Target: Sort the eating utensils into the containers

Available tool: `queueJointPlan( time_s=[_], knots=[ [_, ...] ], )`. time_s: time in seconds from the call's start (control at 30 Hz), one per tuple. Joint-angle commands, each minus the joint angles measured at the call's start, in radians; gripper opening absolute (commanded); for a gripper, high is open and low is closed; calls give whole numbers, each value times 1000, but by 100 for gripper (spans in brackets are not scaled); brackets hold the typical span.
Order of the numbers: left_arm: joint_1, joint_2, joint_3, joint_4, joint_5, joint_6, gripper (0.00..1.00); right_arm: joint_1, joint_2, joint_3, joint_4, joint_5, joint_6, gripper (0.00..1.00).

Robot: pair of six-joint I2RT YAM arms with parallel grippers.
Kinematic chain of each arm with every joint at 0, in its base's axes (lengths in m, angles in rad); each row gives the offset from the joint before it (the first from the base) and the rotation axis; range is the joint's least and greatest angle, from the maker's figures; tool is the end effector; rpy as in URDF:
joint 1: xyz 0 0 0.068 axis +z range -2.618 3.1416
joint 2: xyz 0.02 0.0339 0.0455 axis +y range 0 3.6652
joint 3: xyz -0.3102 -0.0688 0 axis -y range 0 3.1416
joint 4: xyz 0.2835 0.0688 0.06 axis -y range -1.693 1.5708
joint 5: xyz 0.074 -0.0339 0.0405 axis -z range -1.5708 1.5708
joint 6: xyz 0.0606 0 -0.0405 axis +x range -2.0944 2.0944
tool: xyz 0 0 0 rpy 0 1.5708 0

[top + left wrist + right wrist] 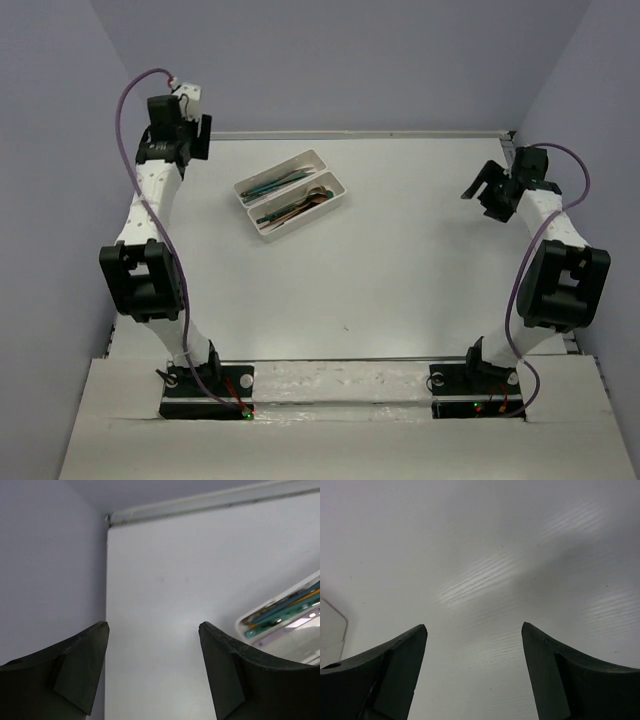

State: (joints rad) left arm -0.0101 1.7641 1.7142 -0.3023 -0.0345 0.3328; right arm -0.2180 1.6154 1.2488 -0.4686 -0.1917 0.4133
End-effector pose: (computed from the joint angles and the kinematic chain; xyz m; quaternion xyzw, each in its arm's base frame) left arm 0.4920 -0.0029 0.4173 0.1302 0.8096 0.1059 0.5625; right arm 0.4024 -0.0773 0.2788 0.2556 0.8936 0.1238 0.3475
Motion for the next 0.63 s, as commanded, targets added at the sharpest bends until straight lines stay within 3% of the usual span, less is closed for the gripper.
queueJointPlan(
  time_s=[0.0, 0.27, 0.6],
  knots=[
    [143, -153, -191, -8, -105, -60, 84, -4, 26, 86, -27, 0, -53, 79],
    [232, -383, -623, 89, -150, -46, 85, -4, 87, 170, -30, -14, -45, 75],
    [282, -540, -837, 141, -130, -31, 86, -4, 103, 190, 63, -72, -34, 74]
  ],
)
